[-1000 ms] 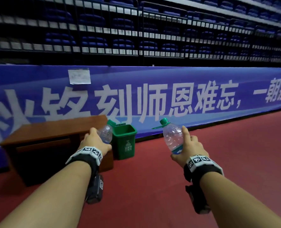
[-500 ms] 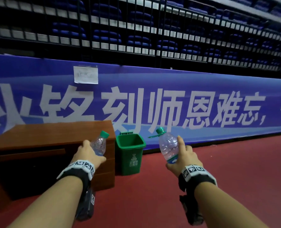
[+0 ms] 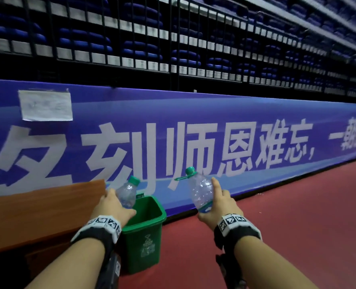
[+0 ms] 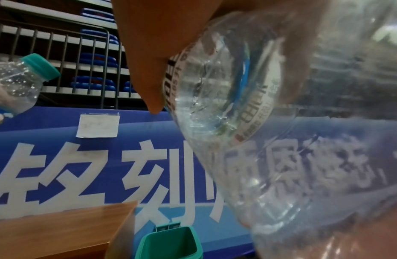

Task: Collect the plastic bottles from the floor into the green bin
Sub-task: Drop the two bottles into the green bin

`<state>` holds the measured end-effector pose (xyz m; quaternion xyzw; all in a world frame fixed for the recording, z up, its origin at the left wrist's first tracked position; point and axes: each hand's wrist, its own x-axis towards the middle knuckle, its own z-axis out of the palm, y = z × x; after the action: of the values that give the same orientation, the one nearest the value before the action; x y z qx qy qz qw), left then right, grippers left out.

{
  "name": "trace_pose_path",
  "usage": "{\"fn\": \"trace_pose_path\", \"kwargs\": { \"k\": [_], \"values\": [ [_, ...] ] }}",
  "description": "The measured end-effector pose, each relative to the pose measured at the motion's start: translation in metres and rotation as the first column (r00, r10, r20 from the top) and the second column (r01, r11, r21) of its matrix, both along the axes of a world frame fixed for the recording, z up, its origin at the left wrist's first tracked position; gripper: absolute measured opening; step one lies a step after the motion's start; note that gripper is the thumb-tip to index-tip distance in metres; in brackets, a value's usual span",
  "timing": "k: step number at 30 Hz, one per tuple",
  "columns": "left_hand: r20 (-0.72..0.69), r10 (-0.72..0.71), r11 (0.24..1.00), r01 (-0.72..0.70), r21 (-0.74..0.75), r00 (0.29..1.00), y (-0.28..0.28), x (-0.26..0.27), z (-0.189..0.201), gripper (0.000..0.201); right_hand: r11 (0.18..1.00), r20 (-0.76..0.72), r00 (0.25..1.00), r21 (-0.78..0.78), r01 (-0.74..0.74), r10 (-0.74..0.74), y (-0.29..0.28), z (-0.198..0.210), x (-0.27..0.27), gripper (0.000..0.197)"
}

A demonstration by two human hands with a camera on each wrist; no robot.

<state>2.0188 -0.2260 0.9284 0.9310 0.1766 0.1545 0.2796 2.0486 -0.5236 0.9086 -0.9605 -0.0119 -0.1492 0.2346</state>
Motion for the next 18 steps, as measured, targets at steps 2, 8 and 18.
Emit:
{"fn": "trace_pose_path", "kwargs": {
  "k": [2,8,18],
  "values": [
    [-0.031,0.03,1.0,-0.03,0.007,0.999,0.002,0.056,-0.017,0.08,0.999,-0.008,0.999,-0.002,-0.045,0.045,0.005,-0.015,0.067,0.118],
    [-0.049,0.201,0.977,-0.204,-0.063,0.978,0.05,0.187,-0.028,0.084,0.97,-0.089,0.968,-0.039,-0.238,0.234,0.071,-0.013,0.245,0.117],
    [-0.066,0.34,0.913,-0.346,-0.215,0.938,0.16,0.359,-0.058,0.089,0.911,-0.084,0.907,0.017,-0.413,0.412,0.235,-0.034,0.452,0.117]
  ]
}}
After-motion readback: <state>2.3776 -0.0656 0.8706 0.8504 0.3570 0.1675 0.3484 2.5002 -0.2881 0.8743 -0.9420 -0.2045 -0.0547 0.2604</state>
